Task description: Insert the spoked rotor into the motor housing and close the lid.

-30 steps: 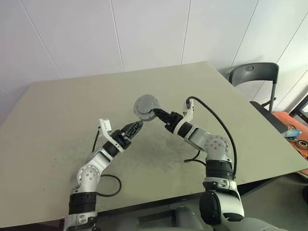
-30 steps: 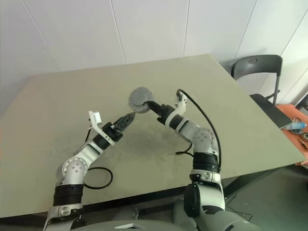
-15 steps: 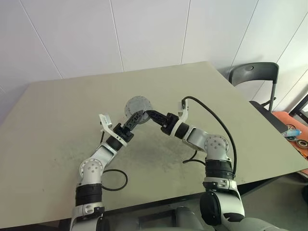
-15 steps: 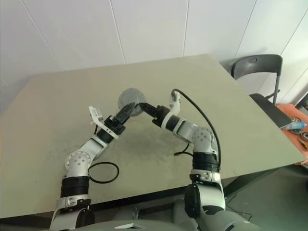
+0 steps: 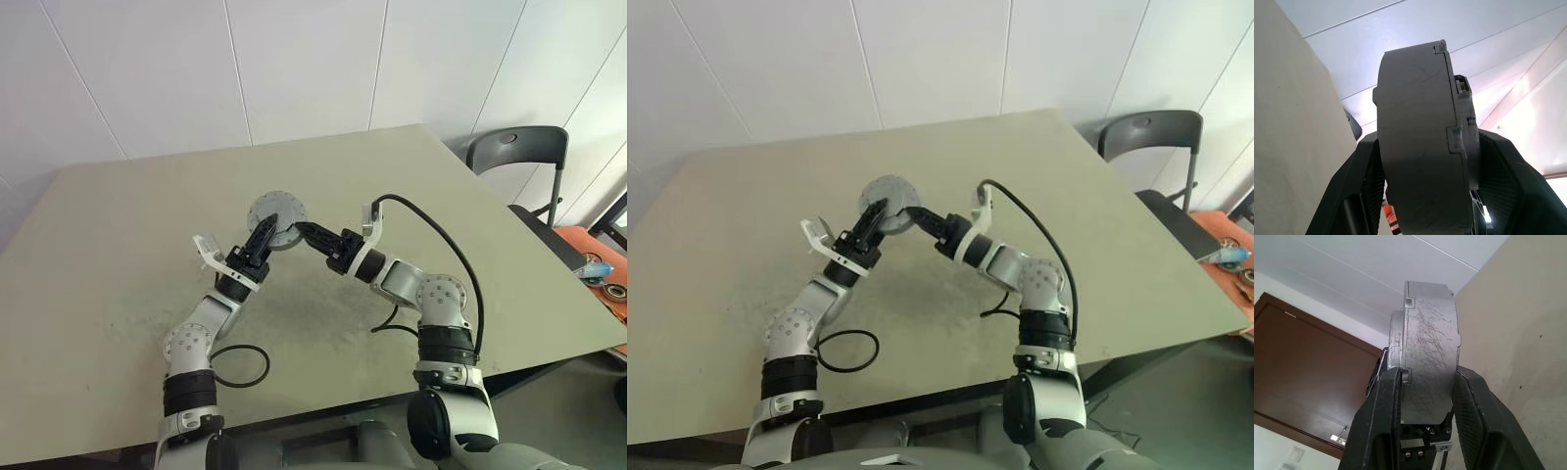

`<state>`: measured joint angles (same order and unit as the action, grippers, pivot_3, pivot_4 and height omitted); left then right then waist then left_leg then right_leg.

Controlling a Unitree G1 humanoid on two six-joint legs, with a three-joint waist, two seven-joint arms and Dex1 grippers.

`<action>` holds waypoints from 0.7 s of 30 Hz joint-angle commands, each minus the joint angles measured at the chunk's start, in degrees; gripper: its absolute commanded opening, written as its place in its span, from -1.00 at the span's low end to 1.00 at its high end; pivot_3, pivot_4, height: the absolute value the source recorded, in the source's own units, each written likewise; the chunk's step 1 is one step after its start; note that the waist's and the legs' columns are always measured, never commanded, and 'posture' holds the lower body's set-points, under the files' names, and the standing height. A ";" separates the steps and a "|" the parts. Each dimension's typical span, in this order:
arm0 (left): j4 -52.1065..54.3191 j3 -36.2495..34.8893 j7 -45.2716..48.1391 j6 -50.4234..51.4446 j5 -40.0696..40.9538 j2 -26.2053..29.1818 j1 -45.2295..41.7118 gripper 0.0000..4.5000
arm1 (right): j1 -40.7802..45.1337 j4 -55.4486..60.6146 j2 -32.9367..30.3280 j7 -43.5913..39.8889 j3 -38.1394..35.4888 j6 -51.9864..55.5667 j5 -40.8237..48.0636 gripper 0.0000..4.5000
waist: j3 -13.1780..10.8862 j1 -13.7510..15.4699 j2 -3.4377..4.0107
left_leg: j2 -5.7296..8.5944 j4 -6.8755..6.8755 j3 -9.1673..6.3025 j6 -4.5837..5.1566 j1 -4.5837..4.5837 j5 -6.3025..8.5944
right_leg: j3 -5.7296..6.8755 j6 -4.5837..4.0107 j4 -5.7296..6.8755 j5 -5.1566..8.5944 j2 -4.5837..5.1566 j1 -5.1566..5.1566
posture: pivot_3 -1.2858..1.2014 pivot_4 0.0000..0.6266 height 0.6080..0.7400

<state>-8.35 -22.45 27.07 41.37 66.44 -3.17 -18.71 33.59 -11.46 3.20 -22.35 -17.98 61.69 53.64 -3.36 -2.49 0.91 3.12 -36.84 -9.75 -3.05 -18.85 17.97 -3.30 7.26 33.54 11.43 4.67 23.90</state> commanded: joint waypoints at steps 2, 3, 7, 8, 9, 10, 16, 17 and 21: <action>3.00 1.88 0.96 1.11 0.92 -0.03 -0.24 0.03 | 1.31 3.13 0.51 -1.37 1.84 -0.15 1.66 -0.48 | 0.00 0.01 0.00 | 0.00 -0.02 0.00 0.00 -0.02 0.00 | 0.00 0.00 0.00 0.00 0.00 0.00 | 0.03 -1.00 1.00; 3.48 1.91 1.64 1.31 1.56 -0.11 -0.07 0.03 | 1.42 2.83 1.01 -1.68 1.29 1.16 3.29 -0.48 | 0.00 0.00 0.00 | 0.00 -0.02 0.00 0.00 -0.03 0.00 | 0.00 0.00 0.00 0.00 0.00 0.00 | 0.03 -1.00 1.00; 5.56 2.55 6.34 2.33 4.45 -0.17 0.65 -0.02 | 2.33 0.17 2.97 -1.66 -1.36 5.41 9.33 -0.48 | 0.00 0.01 0.00 | 0.00 -0.03 0.00 0.00 -0.18 0.00 | 0.00 -0.21 0.00 -0.13 0.00 0.15 | 0.03 -1.00 1.00; 5.69 2.69 6.71 2.49 4.75 -0.23 0.71 -0.03 | 2.53 -0.33 3.18 -1.24 -1.55 5.42 9.48 -0.48 | 0.00 -0.02 0.00 | 0.00 -0.04 0.00 -0.01 -0.26 -0.01 | 0.00 -0.23 0.01 -0.15 0.00 0.23 | 0.03 -1.00 1.00; 5.87 2.89 7.00 2.71 4.84 -0.19 0.81 -0.04 | 2.62 -0.54 3.32 -1.03 -1.51 5.48 9.57 -0.48 | 0.00 -0.02 0.00 | 0.00 -0.06 0.00 -0.01 -0.31 -0.01 | 0.00 -0.24 0.02 -0.15 -0.01 0.29 | 0.03 -1.00 1.00; 6.16 3.26 8.07 3.04 4.98 0.03 0.92 -0.04 | 2.71 -0.72 3.45 -0.85 -1.45 5.53 9.66 -0.48 | 0.00 -0.03 0.00 | 0.00 -0.09 0.00 -0.01 -0.33 -0.01 | 0.00 -0.24 0.03 -0.16 -0.01 0.30 | 0.03 -1.00 1.00; 6.61 4.71 10.20 4.17 4.84 1.18 1.56 -0.04 | 3.22 -2.52 4.06 1.23 -2.20 6.45 10.45 -0.48 | 0.01 0.00 0.00 | 0.01 -0.17 0.00 -0.03 -0.43 -0.02 | 0.00 -0.25 0.04 -0.17 -0.01 0.37 | 0.03 -1.00 1.00; 6.58 4.78 9.96 3.88 4.55 1.17 1.60 -0.04 | 3.24 -2.54 4.10 1.38 -2.21 6.51 10.56 -0.48 | 0.01 0.00 0.00 | 0.01 -0.17 0.00 -0.03 -0.43 -0.02 | 0.00 -0.26 0.04 -0.18 -0.01 0.37 | 0.03 -1.00 1.00; 6.68 5.54 9.37 2.20 2.21 1.41 1.50 -0.04 | 3.32 -2.67 4.14 1.71 -2.29 6.58 10.91 -0.48 | 0.01 0.00 0.00 | 0.01 -0.18 0.00 -0.03 -0.44 -0.02 | 0.00 -0.26 0.04 -0.18 -0.01 0.37 | 0.03 -1.00 1.00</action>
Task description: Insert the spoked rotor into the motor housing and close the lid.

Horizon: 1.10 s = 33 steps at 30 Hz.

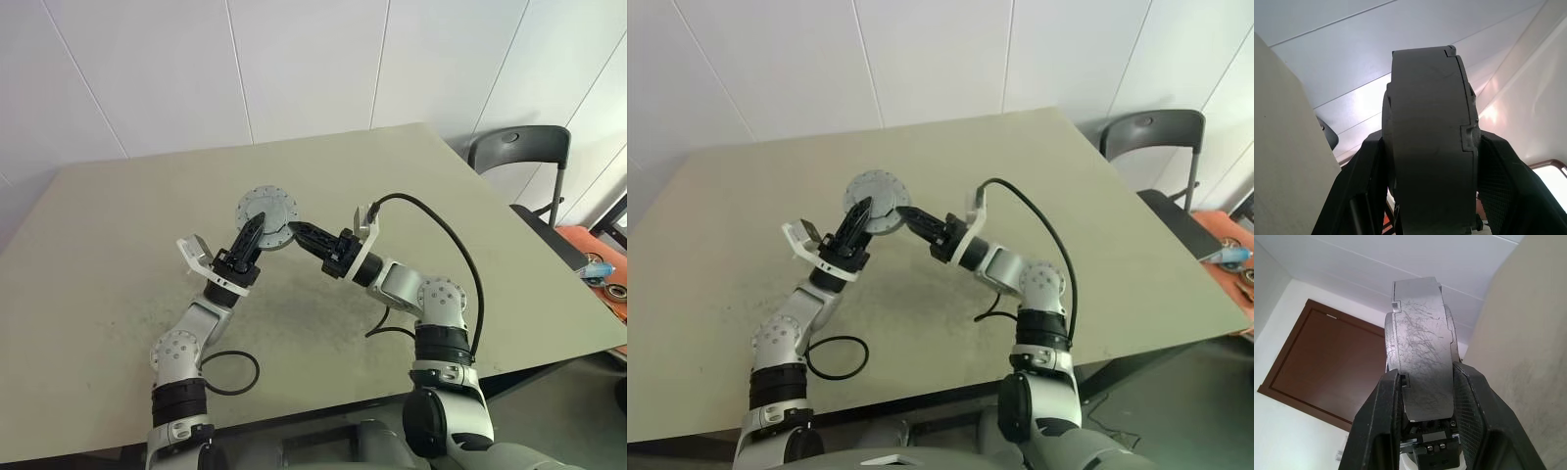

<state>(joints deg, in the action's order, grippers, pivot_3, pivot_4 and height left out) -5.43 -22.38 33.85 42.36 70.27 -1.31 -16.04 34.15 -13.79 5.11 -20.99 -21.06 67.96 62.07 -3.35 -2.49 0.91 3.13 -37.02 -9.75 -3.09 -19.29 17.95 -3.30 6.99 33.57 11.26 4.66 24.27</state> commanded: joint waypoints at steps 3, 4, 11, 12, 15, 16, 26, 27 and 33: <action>3.96 5.95 2.52 0.35 -2.82 -0.50 -1.17 -0.04 | 2.81 -0.35 2.42 0.33 0.53 0.46 3.22 -0.48 | 0.00 -0.01 0.00 | 0.00 0.00 0.00 0.00 0.00 0.00 | 0.00 0.00 0.00 0.00 0.00 0.00 | 0.03 -1.00 1.00; 3.95 5.85 2.50 0.31 -2.64 -0.61 -1.12 -0.04 | 2.92 -0.50 2.48 0.25 0.36 0.51 3.47 -0.48 | 0.00 -0.03 0.00 | 0.00 0.00 0.00 0.00 0.00 0.00 | 0.00 0.00 0.00 0.00 0.00 0.00 | 0.03 -1.00 1.00; 2.28 2.95 1.08 -1.44 -0.25 -1.96 -1.78 -0.04 | 3.57 -1.94 2.69 1.00 -0.36 0.44 3.62 0.38 | 0.01 -0.06 0.00 | 0.00 -0.01 0.01 -0.01 0.01 -0.01 | -0.01 -0.01 0.03 -0.01 0.00 0.01 | 0.03 -1.00 1.00; 2.02 2.42 0.85 -1.75 0.16 -2.22 -1.97 -0.04 | 3.63 -2.14 2.66 1.12 -0.43 0.41 3.77 0.38 | 0.01 -0.04 0.00 | 0.00 -0.01 0.00 -0.01 0.01 -0.01 | 0.00 -0.01 0.03 -0.01 0.00 0.01 | 0.03 -1.00 1.00; 1.38 0.89 0.08 -3.04 1.09 -3.08 -2.71 -0.04 | 3.73 -2.34 2.50 1.16 -0.34 0.44 4.05 0.38 | 0.01 0.05 -0.01 | 0.01 -0.02 0.00 -0.01 0.00 -0.01 | 0.00 -0.01 0.04 -0.01 0.00 0.01 | 0.03 -1.00 1.00; 0.91 0.07 -0.49 -4.10 1.16 -3.43 -3.23 -0.04 | 3.77 -2.43 2.46 1.19 -0.38 0.42 4.11 0.38 | 0.01 0.06 -0.01 | 0.01 -0.04 0.00 -0.01 -0.01 -0.01 | 0.00 -0.01 0.04 -0.02 0.00 0.01 | 0.03 -1.00 1.00; -8.06 -10.45 -10.44 -28.57 -6.37 -4.27 -10.65 -0.04 | 3.83 -2.56 2.01 0.59 0.34 0.22 4.33 0.38 | 0.02 -0.01 -0.03 | -0.02 -0.06 0.01 -0.10 0.04 -0.06 | -0.01 -0.08 0.11 -0.07 -0.06 0.03 | 0.03 -1.00 1.00; -8.96 -11.08 -11.38 -30.80 -7.61 -3.96 -11.05 -0.04 | 3.74 -2.41 1.99 0.59 0.44 0.29 4.41 0.38 | 0.03 0.06 -0.04 | -0.02 -0.07 0.01 -0.12 0.02 -0.08 | -0.01 -0.06 0.10 -0.09 -0.06 0.03 | 0.03 -1.00 1.00; -15.54 -15.05 -19.57 -43.23 -15.10 -1.28 -12.70 -0.04 | 3.55 -2.12 1.81 0.17 1.25 0.35 4.36 0.38 | 0.09 0.26 -0.14 | 0.01 -0.07 0.00 -0.21 -0.07 -0.13 | -0.01 0.06 -0.04 -0.18 -0.02 0.03 | 0.03 -1.00 1.00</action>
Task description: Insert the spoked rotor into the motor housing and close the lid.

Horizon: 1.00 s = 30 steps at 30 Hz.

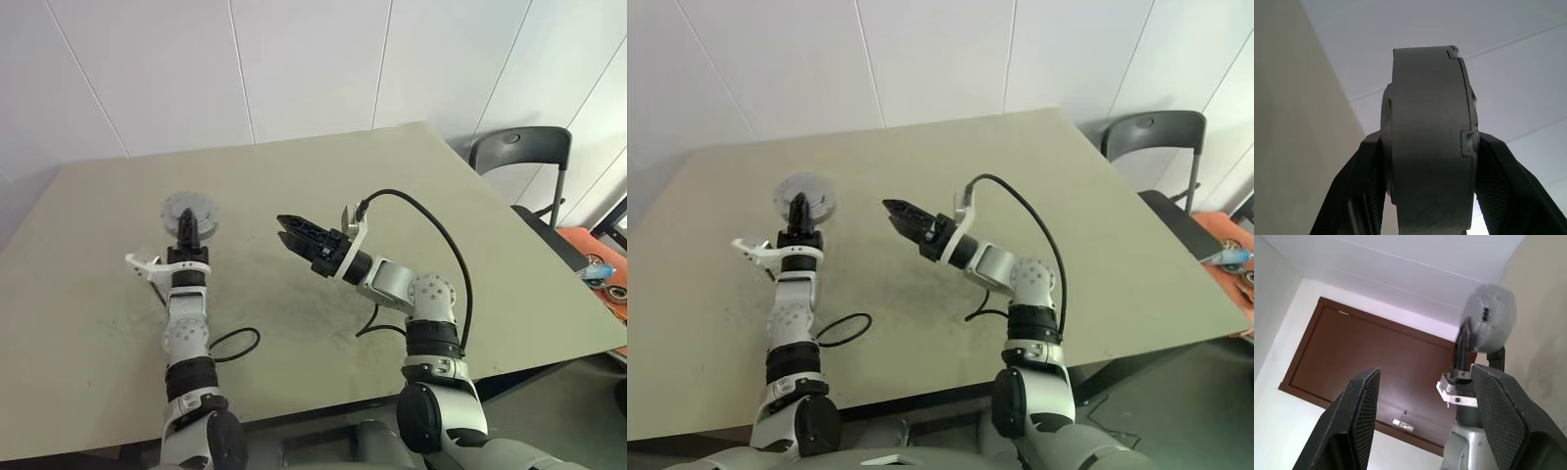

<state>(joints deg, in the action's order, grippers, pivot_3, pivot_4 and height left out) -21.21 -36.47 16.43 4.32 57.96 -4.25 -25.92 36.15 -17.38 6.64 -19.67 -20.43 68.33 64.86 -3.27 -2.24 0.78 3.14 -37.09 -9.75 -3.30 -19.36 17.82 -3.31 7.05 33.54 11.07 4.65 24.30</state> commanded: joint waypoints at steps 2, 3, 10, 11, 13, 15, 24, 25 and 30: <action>-1.87 -1.77 -5.06 -8.62 -5.40 2.61 -2.79 -0.04 | 1.59 1.51 0.24 -1.27 0.79 -0.04 1.54 0.38 | 0.02 -0.01 -0.03 | 0.00 0.00 0.00 -0.01 0.00 0.00 | 0.00 0.00 0.00 -0.02 0.00 0.00 | 0.03 -1.00 1.00; -2.83 -2.09 -6.05 -10.03 -6.31 3.03 -2.80 -0.04 | 1.63 1.49 0.20 -1.37 0.87 -0.03 1.51 0.38 | 0.02 -0.01 -0.04 | 0.00 0.00 0.00 -0.01 0.01 0.00 | 0.00 0.00 0.00 -0.02 0.00 0.00 | 0.03 -1.00 1.00; -8.11 -4.14 -11.98 -15.73 -10.24 5.32 -2.29 -0.04 | 1.74 1.33 -0.11 -1.97 1.41 -0.03 1.42 0.38 | 0.08 -0.13 -0.13 | 0.00 -0.01 -0.01 -0.08 0.02 -0.05 | 0.00 0.00 0.02 -0.13 -0.01 0.00 | 0.03 -1.00 1.00; -8.61 -4.17 -12.06 -15.94 -10.35 5.39 -2.08 -0.04 | 1.73 1.35 -0.09 -1.98 1.46 0.01 1.46 0.38 | 0.09 -0.13 -0.14 | 0.00 -0.02 -0.01 -0.09 0.02 -0.05 | 0.00 0.00 0.02 -0.14 -0.01 0.00 | 0.03 -1.00 1.00; -9.14 -4.33 -12.23 -16.03 -10.24 5.26 -1.95 -0.04 | 1.76 1.36 -0.05 -2.05 1.58 0.07 1.50 0.38 | 0.10 -0.15 -0.16 | 0.00 -0.04 -0.01 -0.10 0.03 -0.06 | 0.00 0.00 0.04 -0.15 -0.01 -0.01 | 0.03 -1.00 1.00; -9.28 -4.51 -12.37 -16.07 -10.17 5.08 -1.98 -0.04 | 1.80 1.32 -0.03 -2.10 1.64 0.05 1.51 0.38 | 0.12 -0.13 -0.19 | 0.00 -0.05 -0.01 -0.12 0.02 -0.07 | 0.00 0.00 0.04 -0.17 -0.01 -0.01 | 0.03 -1.00 1.00; -11.32 -4.85 -15.34 -16.28 -11.29 5.32 -1.97 -0.04 | 1.63 1.39 -0.28 -2.50 1.93 -0.08 1.36 0.38 | 0.15 -0.19 -0.23 | 0.00 -0.06 -0.01 -0.13 0.08 -0.08 | 0.00 0.00 0.10 -0.18 -0.01 -0.04 | 0.03 -1.00 1.00; -11.60 -4.78 -15.81 -16.59 -11.80 5.40 -1.82 0.11 | 1.61 1.35 -0.29 -2.51 2.00 -0.11 1.27 0.39 | 0.16 -0.20 -0.23 | 0.00 -0.06 -0.01 -0.14 0.10 -0.08 | 0.00 0.00 0.12 -0.18 -0.01 -0.05 | 0.03 -1.00 1.00; -12.99 -5.03 -18.35 -18.28 -13.67 5.90 -1.55 0.82 | 1.48 1.31 -0.44 -2.62 2.29 -0.15 1.14 0.39 | 0.20 -0.33 -0.24 | -0.01 -0.06 -0.01 -0.20 0.33 -0.12 | 0.00 -0.01 0.24 -0.19 -0.01 -0.23 | 0.03 -1.00 1.00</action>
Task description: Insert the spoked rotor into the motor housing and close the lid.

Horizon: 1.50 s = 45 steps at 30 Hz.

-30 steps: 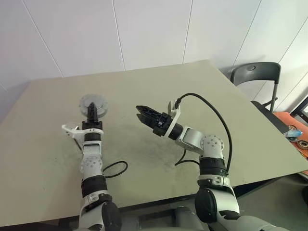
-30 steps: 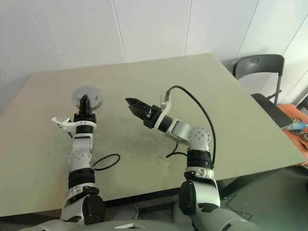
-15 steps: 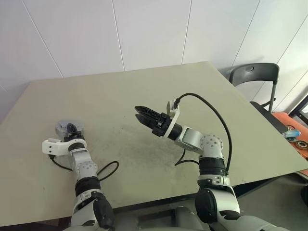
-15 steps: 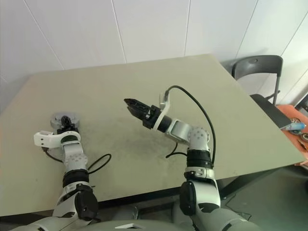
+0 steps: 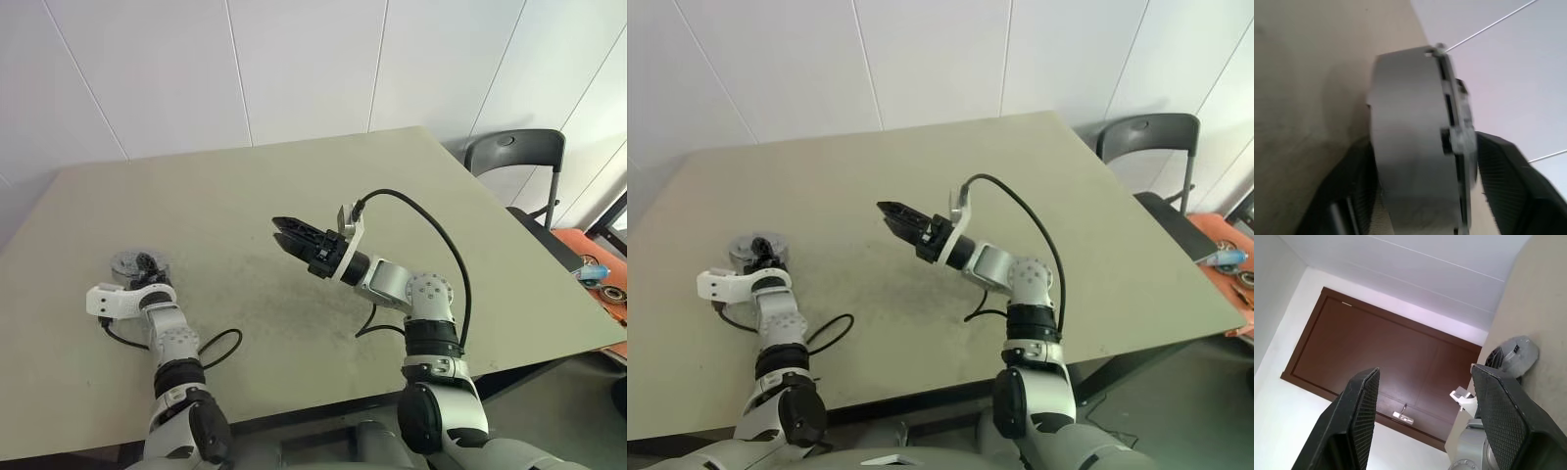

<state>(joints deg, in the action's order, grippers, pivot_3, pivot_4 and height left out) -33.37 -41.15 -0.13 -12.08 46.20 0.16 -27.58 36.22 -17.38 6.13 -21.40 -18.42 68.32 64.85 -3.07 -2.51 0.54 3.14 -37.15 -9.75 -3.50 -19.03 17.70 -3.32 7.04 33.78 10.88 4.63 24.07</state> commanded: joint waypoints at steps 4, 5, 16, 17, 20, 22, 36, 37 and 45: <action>-3.80 -0.48 -6.56 -3.52 -4.79 2.82 0.35 0.99 | 1.32 1.35 0.01 -0.95 0.44 -0.11 1.08 0.39 | 0.05 -0.59 0.05 | -0.07 0.17 0.02 0.04 0.87 0.03 | 0.01 0.24 -0.07 0.18 -0.08 -0.80 | 0.03 -1.00 1.00; -4.17 -0.42 -7.67 -4.16 -5.51 3.05 0.55 0.99 | 1.29 1.38 -0.01 -0.97 0.47 -0.11 1.06 0.39 | 0.05 -0.92 0.05 | -0.07 0.16 0.02 0.04 0.88 0.03 | 0.01 0.24 -0.07 0.18 -0.08 -0.81 | 0.03 -1.00 1.00; -9.63 1.67 -23.33 -7.02 -16.45 6.55 1.90 0.99 | 1.13 1.34 -0.14 -1.38 1.06 -0.29 0.63 0.39 | 0.12 -3.50 0.12 | -0.11 0.21 0.09 0.06 1.05 0.05 | 0.00 0.25 0.12 0.17 -0.06 -0.79 | 0.03 -1.00 1.00; -9.79 1.80 -24.79 -7.24 -17.35 6.74 2.13 0.99 | 1.13 1.36 -0.15 -1.42 1.12 -0.29 0.60 0.39 | 0.12 -3.58 0.12 | -0.12 0.22 0.10 0.06 1.09 0.05 | 0.00 0.26 0.16 0.17 -0.05 -0.79 | 0.03 -1.00 1.00; -9.93 2.13 -28.05 -7.32 -19.32 7.22 2.60 0.99 | 1.10 1.38 -0.18 -1.50 1.24 -0.27 0.58 0.39 | 0.12 -3.66 0.12 | -0.15 0.30 0.15 0.08 1.24 0.07 | 0.00 0.26 0.25 0.18 -0.05 -0.79 | 0.03 -1.00 1.00; -10.32 2.36 -31.65 -6.20 -21.08 7.76 2.87 0.99 | 1.06 1.42 -0.21 -1.62 1.38 -0.23 0.55 0.39 | 0.14 -3.61 0.15 | -0.16 0.37 0.15 0.08 1.38 0.07 | 0.00 0.26 0.29 0.18 -0.05 -0.83 | 0.03 -1.00 1.00; -7.99 3.72 -44.53 -0.68 -27.37 9.09 4.45 0.99 | 0.80 1.40 -0.47 -2.44 2.21 -0.14 0.01 0.39 | 0.53 -3.95 0.74 | -0.17 1.18 0.14 0.08 1.71 0.08 | 0.09 0.26 0.29 0.19 -0.06 -0.76 | 0.03 -1.00 1.00; -7.34 3.87 -45.82 0.17 -28.11 9.27 4.64 0.99 | 0.79 1.16 -0.54 -2.63 2.33 -0.24 -0.19 0.39 | 0.53 -4.05 0.74 | -0.17 1.18 0.14 0.08 1.69 0.08 | 0.08 0.26 0.28 0.18 -0.05 -0.76 | 0.03 -1.00 1.00; -3.14 8.64 -52.22 3.99 -38.65 14.14 5.97 0.99 | 0.54 1.11 -0.64 -3.26 2.89 -0.12 -0.64 0.39 | 0.46 -2.59 0.42 | -0.12 0.98 -0.12 0.06 1.62 0.07 | 0.25 0.26 0.28 0.18 -0.05 -0.59 | 0.03 -1.00 1.00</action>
<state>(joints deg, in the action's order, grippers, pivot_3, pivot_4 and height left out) -38.34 -34.44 -51.62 -7.85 11.37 12.08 -20.64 36.06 -17.36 5.21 -23.70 -15.99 68.31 63.76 -2.61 -5.10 0.96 3.04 -36.18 -9.92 -3.46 -17.51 17.75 -3.07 7.30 34.06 11.06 4.58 23.56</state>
